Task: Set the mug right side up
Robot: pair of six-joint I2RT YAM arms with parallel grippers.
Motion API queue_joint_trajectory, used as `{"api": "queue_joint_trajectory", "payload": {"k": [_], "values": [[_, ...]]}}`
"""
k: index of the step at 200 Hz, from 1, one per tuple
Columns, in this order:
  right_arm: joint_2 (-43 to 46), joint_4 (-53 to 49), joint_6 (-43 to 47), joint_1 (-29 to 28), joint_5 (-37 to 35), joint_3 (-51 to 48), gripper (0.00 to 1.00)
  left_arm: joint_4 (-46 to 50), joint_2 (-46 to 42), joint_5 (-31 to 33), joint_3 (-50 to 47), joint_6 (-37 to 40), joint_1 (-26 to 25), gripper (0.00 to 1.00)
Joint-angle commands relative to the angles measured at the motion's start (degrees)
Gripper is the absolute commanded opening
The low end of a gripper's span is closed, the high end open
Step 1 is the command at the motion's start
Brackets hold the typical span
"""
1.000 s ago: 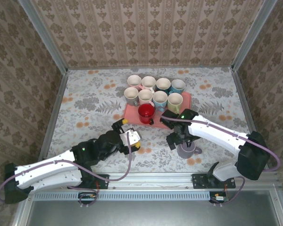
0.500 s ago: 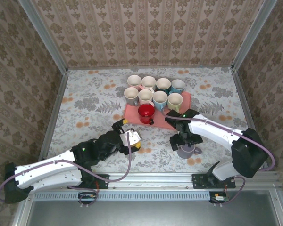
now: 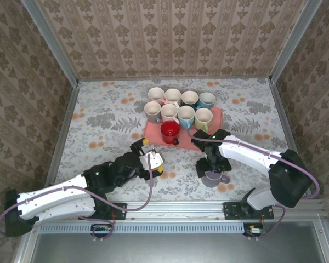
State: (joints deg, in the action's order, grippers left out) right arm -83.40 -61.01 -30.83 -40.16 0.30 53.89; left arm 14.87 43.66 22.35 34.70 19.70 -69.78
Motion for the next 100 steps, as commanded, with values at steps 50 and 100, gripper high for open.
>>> {"api": "queue_joint_trajectory", "payload": {"k": [50,100], "values": [[-2.0,6.2,1.4,-2.1,6.4,-2.1,0.53,0.2,-0.1,0.6,0.7,0.1,-0.4,1.0],[7.3,13.5,-4.4,1.6,19.3,-2.0,0.41,0.4,-0.8,-0.3,0.5,0.0,0.2,1.0]]}}
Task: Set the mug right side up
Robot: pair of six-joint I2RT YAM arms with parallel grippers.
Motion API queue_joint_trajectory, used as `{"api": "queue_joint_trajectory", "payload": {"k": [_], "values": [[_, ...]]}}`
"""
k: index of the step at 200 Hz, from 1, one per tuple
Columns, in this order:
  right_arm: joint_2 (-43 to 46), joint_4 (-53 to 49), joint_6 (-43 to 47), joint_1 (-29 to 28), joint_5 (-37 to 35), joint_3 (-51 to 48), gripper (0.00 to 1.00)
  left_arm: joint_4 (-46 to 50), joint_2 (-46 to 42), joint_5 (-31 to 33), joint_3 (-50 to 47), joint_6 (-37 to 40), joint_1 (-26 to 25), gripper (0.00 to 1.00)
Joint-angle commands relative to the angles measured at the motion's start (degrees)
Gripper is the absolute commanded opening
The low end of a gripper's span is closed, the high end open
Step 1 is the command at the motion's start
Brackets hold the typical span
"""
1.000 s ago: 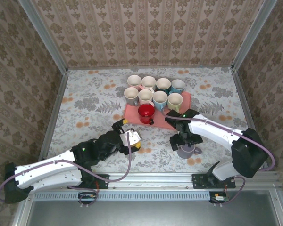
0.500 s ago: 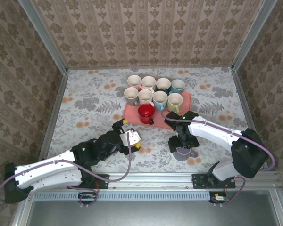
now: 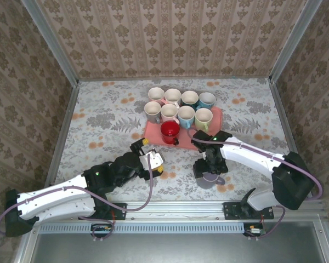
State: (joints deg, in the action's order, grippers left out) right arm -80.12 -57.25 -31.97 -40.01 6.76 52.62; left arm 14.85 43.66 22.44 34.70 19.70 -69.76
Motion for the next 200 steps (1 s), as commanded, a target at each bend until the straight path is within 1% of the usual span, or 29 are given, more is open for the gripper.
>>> {"api": "queue_joint_trajectory", "payload": {"k": [1,16,29,41,57,70,97,113,120,130,148,160,171,183,198,200], "values": [[4.2,10.0,-3.3,1.5,13.1,-0.7,0.41,0.5,-0.8,-0.3,0.5,-0.1,0.3,1.0],[7.9,12.5,-3.8,1.7,15.4,-0.3,0.4,1.9,-0.5,-0.3,1.3,-0.6,1.4,1.0],[11.2,14.6,-5.1,2.8,17.4,-0.1,0.37,3.1,-0.2,-0.8,2.5,-1.5,2.5,1.0],[13.6,17.2,-7.3,4.7,20.2,-0.3,0.34,3.6,-0.3,-2.5,3.6,-3.2,4.0,1.0],[16.1,21.5,-11.3,7.3,23.8,-0.3,0.34,2.4,-1.2,-5.6,4.5,-6.9,6.8,1.0],[18.4,26.1,-15.4,8.9,25.2,-0.6,0.31,1.4,-1.9,-10.5,5.0,-10.2,9.8,1.0],[21.9,40.0,-25.7,10.9,27.6,-1.7,0.29,-0.2,-2.0,-21.6,6.6,-17.5,15.2,1.0],[22.6,45.5,-30.0,11.3,27.7,-1.5,0.28,-2.7,-2.2,-25.8,6.7,-22.7,17.7,1.0],[22.7,47.3,-31.6,11.7,27.7,-1.2,0.28,-4.3,-2.4,-28.0,6.3,-25.4,19.1,1.0],[22.9,50.6,-34.3,12.4,28.0,-1.5,0.28,-7.3,-2.9,-32.8,5.2,-29.4,21.2,1.0],[22.7,59.5,-40.6,14.0,30.3,-3.5,0.28,-16.0,-2.7,-45.6,2.2,-38.9,26.2,1.0],[22.0,64.5,-43.5,14.6,32.6,-4.1,0.28,-21.4,-1.1,-52.2,0.7,-45.0,28.9,1.0],[21.4,68.5,-45.4,14.7,34.6,-4.0,0.28,-24.2,0.7,-55.4,0.0,-48.1,30.5,1.0],[21.4,71.3,-46.8,14.7,35.7,-3.8,0.28,-27.2,2.3,-57.5,-1.0,-50.2,31.5,1.0],[22.0,74.8,-48.7,14.6,35.8,-4.4,0.28,-36.7,4.7,-58.8,-3.8,-54.1,32.0,0.99],[22.1,75.3,-49.0,14.7,35.8,-4.5,0.28,-38.4,5.2,-60.1,-4.1,-54.7,32.0,0.99]]}}
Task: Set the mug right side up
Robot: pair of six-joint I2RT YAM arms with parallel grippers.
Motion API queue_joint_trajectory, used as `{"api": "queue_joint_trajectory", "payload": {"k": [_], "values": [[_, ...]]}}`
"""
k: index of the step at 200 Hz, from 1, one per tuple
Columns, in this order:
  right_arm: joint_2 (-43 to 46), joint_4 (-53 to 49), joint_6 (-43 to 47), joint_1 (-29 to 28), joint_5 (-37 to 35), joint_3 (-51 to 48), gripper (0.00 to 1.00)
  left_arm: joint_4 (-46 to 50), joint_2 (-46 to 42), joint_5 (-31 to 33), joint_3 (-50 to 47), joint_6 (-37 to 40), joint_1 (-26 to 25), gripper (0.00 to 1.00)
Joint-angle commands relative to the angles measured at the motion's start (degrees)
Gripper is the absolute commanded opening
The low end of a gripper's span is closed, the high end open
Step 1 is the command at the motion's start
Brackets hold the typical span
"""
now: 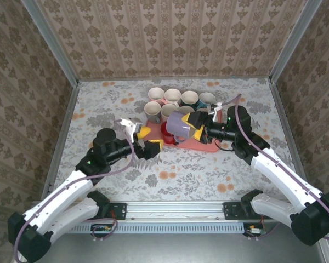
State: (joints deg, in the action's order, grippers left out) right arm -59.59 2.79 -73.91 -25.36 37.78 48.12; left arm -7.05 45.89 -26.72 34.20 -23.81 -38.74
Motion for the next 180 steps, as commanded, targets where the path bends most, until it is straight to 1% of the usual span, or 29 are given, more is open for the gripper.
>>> {"api": "queue_joint_trajectory", "payload": {"k": [1,26,43,59,71,90,119,133,160,171,180], "values": [[1.6,15.5,-7.2,0.0,4.8,-0.1,0.28,-17.1,3.2,-11.2,-3.8,-11.5,0.9,0.99],[2.0,22.6,-11.8,0.0,4.8,-1.9,0.25,-32.6,8.9,-15.0,-5.7,-17.1,0.9,0.96],[2.1,25.5,-13.3,-0.2,5.2,-2.4,0.24,-42.5,12.2,-18.2,-6.8,-19.8,0.9,0.94],[2.7,26.2,-13.4,-0.7,5.5,-2.6,0.23,-49.1,14.4,-20.6,-7.4,-21.2,1.0,0.93],[2.9,27.0,-13.5,-1.3,5.7,-2.9,0.23,-52.7,15.3,-20.8,-8.3,-21.4,0.9,0.93],[2.6,29.0,-13.9,-2.5,6.5,-2.9,0.23,-56.8,17.5,-20.9,-9.2,-21.9,1.0,0.91],[1.6,30.4,-14.0,-3.5,7.4,-2.5,0.23,-63.4,23.1,-25.7,-7.3,-26.7,0.9,0.82],[0.9,30.9,-14.1,-4.1,7.8,-2.4,0.23,-65.6,24.7,-26.6,-6.7,-28.4,0.9,0.77],[-0.2,31.8,-13.8,-5.0,8.8,-2.5,0.23,-66.4,25.0,-26.4,-6.6,-28.5,1.0,0.69],[-0.3,32.0,-13.7,-5.0,8.8,-2.8,0.23,-66.3,24.7,-26.5,-6.5,-28.4,1.0,0.62],[-0.3,32.3,-13.8,-5.0,8.8,-3.3,0.23,-66.3,24.4,-26.6,-6.4,-28.4,0.9,0.59]]}}
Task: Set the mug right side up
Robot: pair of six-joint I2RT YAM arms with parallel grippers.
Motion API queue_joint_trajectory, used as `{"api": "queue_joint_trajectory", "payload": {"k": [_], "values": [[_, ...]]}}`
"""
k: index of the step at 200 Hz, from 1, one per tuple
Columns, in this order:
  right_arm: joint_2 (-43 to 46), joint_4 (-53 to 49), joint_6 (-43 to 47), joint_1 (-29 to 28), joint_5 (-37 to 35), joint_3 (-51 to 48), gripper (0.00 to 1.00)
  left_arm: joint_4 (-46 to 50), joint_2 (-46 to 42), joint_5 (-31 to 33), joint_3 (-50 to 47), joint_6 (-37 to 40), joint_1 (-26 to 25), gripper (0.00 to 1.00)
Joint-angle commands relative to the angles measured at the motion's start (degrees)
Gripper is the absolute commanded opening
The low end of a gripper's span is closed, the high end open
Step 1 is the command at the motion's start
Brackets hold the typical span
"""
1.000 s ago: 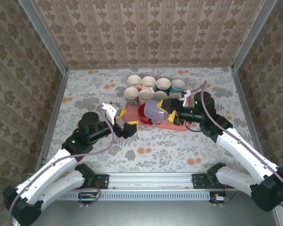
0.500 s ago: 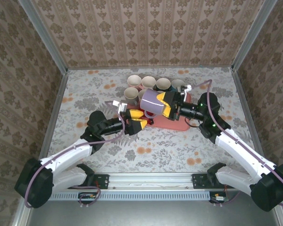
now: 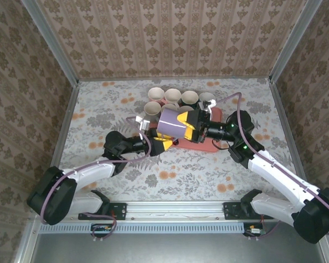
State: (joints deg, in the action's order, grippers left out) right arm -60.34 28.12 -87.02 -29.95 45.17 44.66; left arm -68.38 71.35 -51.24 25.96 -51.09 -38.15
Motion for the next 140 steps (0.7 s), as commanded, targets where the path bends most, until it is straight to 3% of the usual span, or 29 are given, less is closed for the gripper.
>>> {"api": "queue_joint_trajectory", "payload": {"k": [1,41,87,103,123,140], "values": [[0.4,7.1,-0.7,-0.5,1.4,0.2,0.23,-4.9,-1.0,-2.1,1.8,-1.1,0.4,0.59],[-0.3,8.0,-0.7,-0.7,2.0,-0.9,0.23,-4.6,-2.5,-0.5,1.1,0.2,0.3,0.57],[-1.2,8.1,-0.7,-0.8,1.6,-1.9,0.22,-1.1,-5.2,-0.6,1.3,4.9,-1.2,0.08],[-1.3,7.2,-0.1,-0.8,1.3,-2.4,0.23,0.8,-6.5,-0.1,0.8,6.9,-1.7,0.01],[-0.1,2.1,3.2,-0.8,0.1,-2.6,0.36,4.1,-8.9,1.1,0.0,10.0,-2.2,0.0],[1.1,-2.7,7.2,-0.7,-1.3,-2.2,0.61,7.9,-11.5,2.9,-0.8,13.0,-2.3,0.0]]}}
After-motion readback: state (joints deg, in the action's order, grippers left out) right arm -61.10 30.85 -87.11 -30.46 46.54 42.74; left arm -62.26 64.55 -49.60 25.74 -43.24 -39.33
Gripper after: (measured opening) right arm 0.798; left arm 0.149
